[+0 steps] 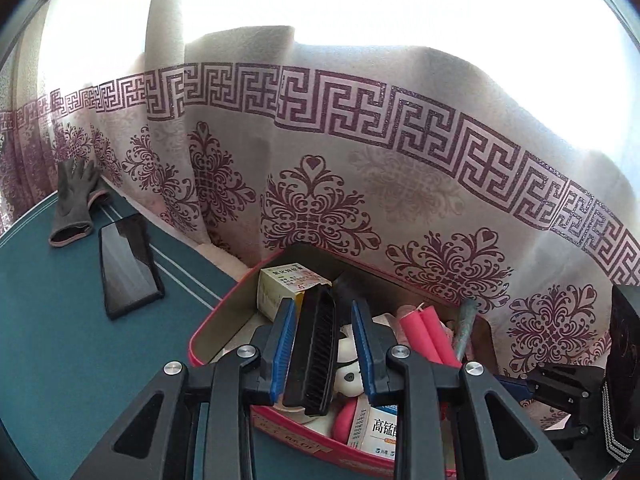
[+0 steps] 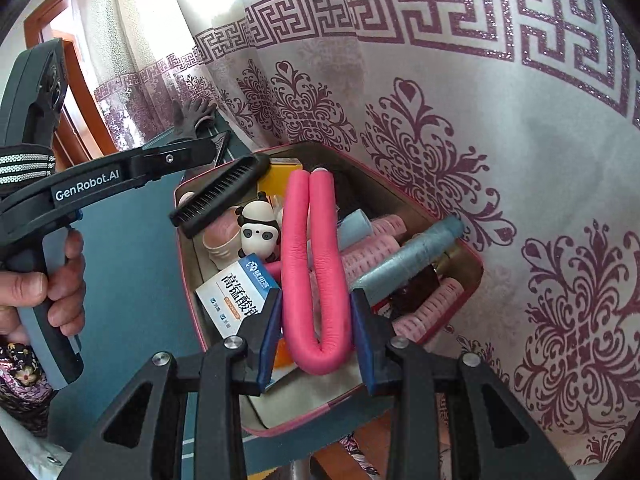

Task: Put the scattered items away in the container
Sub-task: 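Open both tools to release the comb and roller and withdraw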

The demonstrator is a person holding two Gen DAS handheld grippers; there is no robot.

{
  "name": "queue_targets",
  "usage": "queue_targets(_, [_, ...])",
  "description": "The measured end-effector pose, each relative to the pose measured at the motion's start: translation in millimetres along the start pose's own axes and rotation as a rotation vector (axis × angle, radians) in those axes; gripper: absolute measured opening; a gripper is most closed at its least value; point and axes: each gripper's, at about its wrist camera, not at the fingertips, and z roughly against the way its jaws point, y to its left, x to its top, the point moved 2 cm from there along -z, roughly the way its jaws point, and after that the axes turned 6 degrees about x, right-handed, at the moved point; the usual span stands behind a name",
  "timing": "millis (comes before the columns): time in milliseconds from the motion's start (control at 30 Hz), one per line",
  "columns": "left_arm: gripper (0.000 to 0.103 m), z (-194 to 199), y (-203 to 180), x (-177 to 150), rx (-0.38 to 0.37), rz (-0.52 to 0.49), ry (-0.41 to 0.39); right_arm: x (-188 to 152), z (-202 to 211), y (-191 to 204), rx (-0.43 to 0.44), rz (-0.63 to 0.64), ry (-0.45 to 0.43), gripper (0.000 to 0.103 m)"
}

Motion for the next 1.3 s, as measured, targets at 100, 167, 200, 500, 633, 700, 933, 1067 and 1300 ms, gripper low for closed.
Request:
queue_targets(100, [0.031,-5.8,-3.1,-5.2,-0.006,-0.010,0.025,-2.0,-4.7,1.8,0.009,0.009,0.016,0.037])
queue_targets(167, [0.034,-7.7,0.6,-8.7,0.002,0.001,0.043,-3.5,-5.7,1.4,0.015,0.007,0.025,0.039])
queue_targets(200, [0.050,-6.8,3.2,-10.0,0.005,0.011,0.043,-3.1,-5.3,1.5,0.016,0.005,0.024,0.040])
queue_targets(500, [0.095,31.6,24.6,-13.8,0.064,0.057,-0.063,1.1,2.0,13.1,0.015,0.014,-0.008,0.054])
queue_targets(633, [0.102,45.3,36.9,-22.7,0.102,0.087,-0.074,2.6,7.5,18.0,-0.024,0.004,-0.034,0.082])
queue_targets(700, [0.102,48.9,43.8,-28.3,0.122,0.108,-0.061,4.3,10.7,19.0,-0.052,-0.012,-0.044,0.085])
queue_targets(933, [0.102,61.6,57.1,-49.3,0.187,0.176,-0.020,6.4,26.2,14.7,-0.157,-0.116,-0.085,0.091])
queue_targets(1067, [0.102,74.6,55.4,-58.4,0.206,0.165,-0.039,3.6,36.8,18.4,-0.227,-0.148,-0.118,0.102])
queue_targets(1300, [0.102,96.1,41.6,-64.7,0.222,0.099,-0.094,-2.1,47.6,37.5,-0.295,-0.115,-0.138,0.102])
